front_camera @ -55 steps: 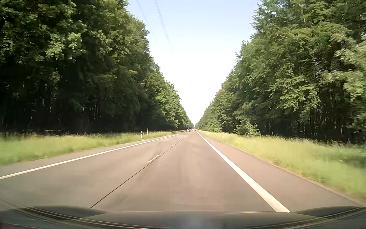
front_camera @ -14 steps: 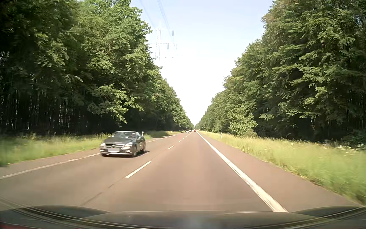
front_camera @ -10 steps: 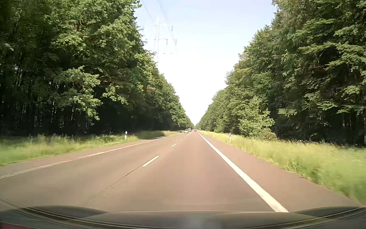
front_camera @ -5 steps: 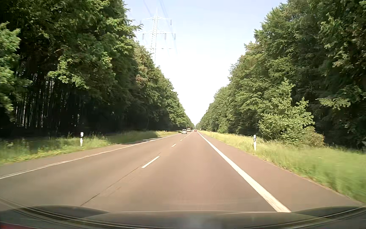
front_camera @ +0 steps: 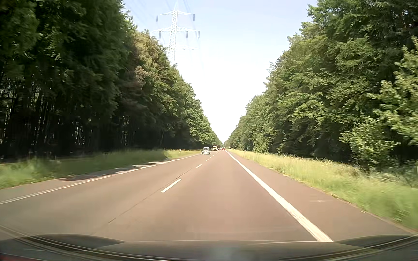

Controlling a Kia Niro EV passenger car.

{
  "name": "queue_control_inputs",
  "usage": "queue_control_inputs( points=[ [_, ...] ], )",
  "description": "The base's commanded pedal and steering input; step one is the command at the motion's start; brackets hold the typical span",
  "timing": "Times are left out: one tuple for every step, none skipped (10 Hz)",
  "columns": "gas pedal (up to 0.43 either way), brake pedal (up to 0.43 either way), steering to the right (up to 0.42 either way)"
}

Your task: Follow the waypoints while adhering to traffic rules and regulations

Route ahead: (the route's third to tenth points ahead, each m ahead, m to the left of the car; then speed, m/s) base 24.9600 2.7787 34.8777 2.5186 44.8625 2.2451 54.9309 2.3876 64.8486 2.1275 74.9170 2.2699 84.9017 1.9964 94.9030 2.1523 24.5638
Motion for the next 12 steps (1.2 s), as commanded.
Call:
queue_control_inputs(
  points=[
    [0.11, 0.03, 0.003],
    [0.11, 0.03, 0.003],
    [0.11, 0.03, 0.003],
    [0.11, 0.03, 0.003],
    [0.11, 0.03, 0.003],
    [0.11, 0.03, 0.003],
    [0.11, 0.03, 0.003],
    [0.11, 0.03, 0.002],
    [0.11, 0.03, 0.002],
    [0.11, 0.03, 0.002],
    [0.11, 0.03, 0.002],
    [0.11, 0.03, 0.002]
  ],
)
